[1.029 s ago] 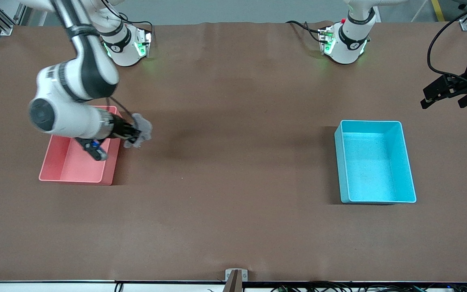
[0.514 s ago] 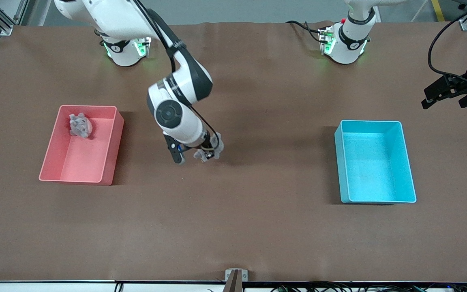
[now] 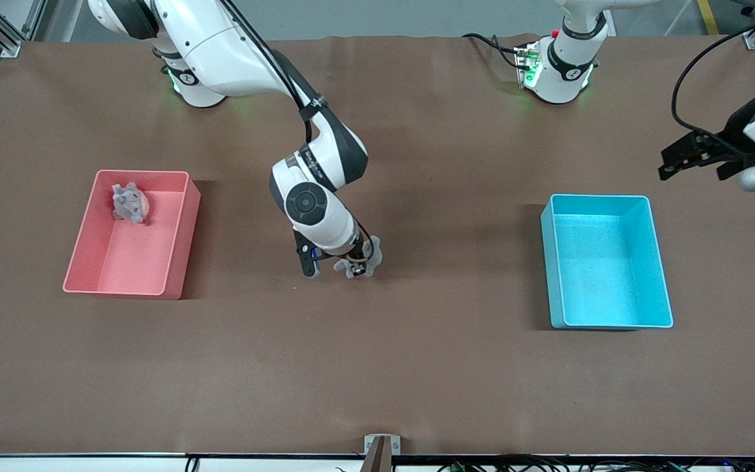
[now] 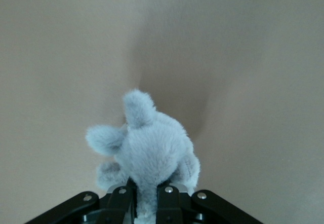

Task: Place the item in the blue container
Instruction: 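Set the rabbit on the table with the right gripper while the left gripper approaches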

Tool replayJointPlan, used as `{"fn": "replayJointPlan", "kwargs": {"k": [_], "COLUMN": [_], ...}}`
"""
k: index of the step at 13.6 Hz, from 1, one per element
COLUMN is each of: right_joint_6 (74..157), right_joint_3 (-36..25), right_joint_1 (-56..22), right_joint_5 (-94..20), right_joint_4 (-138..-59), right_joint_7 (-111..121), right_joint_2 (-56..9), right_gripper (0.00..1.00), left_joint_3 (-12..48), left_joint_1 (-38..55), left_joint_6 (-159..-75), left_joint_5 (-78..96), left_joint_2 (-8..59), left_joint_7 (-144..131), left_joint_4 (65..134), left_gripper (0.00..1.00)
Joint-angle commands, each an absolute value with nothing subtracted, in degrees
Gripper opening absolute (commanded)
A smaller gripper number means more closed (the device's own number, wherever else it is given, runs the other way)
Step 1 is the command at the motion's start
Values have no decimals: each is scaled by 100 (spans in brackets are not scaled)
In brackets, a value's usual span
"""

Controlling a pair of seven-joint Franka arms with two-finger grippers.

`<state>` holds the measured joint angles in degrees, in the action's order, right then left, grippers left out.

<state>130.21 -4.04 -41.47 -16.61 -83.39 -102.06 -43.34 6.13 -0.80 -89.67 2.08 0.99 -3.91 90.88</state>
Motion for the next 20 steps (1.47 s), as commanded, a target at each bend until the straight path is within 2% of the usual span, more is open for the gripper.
{"fn": "replayJointPlan", "kwargs": {"k": [1,2,3,4,5,8,11,15,17,20], "right_joint_6": [13192,13210,13210,13201,13201,13122,12711,11367,11136,11048], "right_joint_3": [-475,-475,-475,-475,-492,-501,-650,-703,-703,-712], "right_joint_1": [-4280,-4280,-4263,-4245,-4280,-4192,-4052,-3491,-3131,-2481], "right_joint_5": [-1714,-1714,-1705,-1705,-1627,-1389,-1153,-1046,-1046,-889], "right_joint_4": [-8235,-8235,-8235,-8227,-8227,-8200,-8183,-8349,-8891,-10148], "right_joint_7": [-10318,-10292,-10257,-10239,-10222,-9827,-9556,-7880,-6852,-5103], "right_joint_2": [-4570,-4579,-4570,-4570,-4570,-4404,-3913,-3104,-2552,-1576], "right_gripper": [5,11,37,95,100,100,100,100,100,100], "left_joint_3": [817,930,1027,1141,1264,1678,1688,1688,1688,1688], "left_joint_1": [-62,-62,-62,-53,-44,61,552,1097,1449,2055], "left_joint_6": [-8895,-8903,-8921,-8982,-9096,-9578,-9983,-10694,-11133,-12020], "left_joint_5": [352,352,352,343,343,343,273,264,264,264], "left_joint_2": [298,412,517,640,772,1203,1554,2011,2231,2653], "left_joint_7": [-422,-448,-544,-684,-833,-1422,-2090,-2627,-3038,-4031], "left_joint_4": [9105,9114,9114,9114,9114,9114,9114,9114,9088,9035], "left_gripper": [100,100,100,100,100,100,100,100,100,100]}}
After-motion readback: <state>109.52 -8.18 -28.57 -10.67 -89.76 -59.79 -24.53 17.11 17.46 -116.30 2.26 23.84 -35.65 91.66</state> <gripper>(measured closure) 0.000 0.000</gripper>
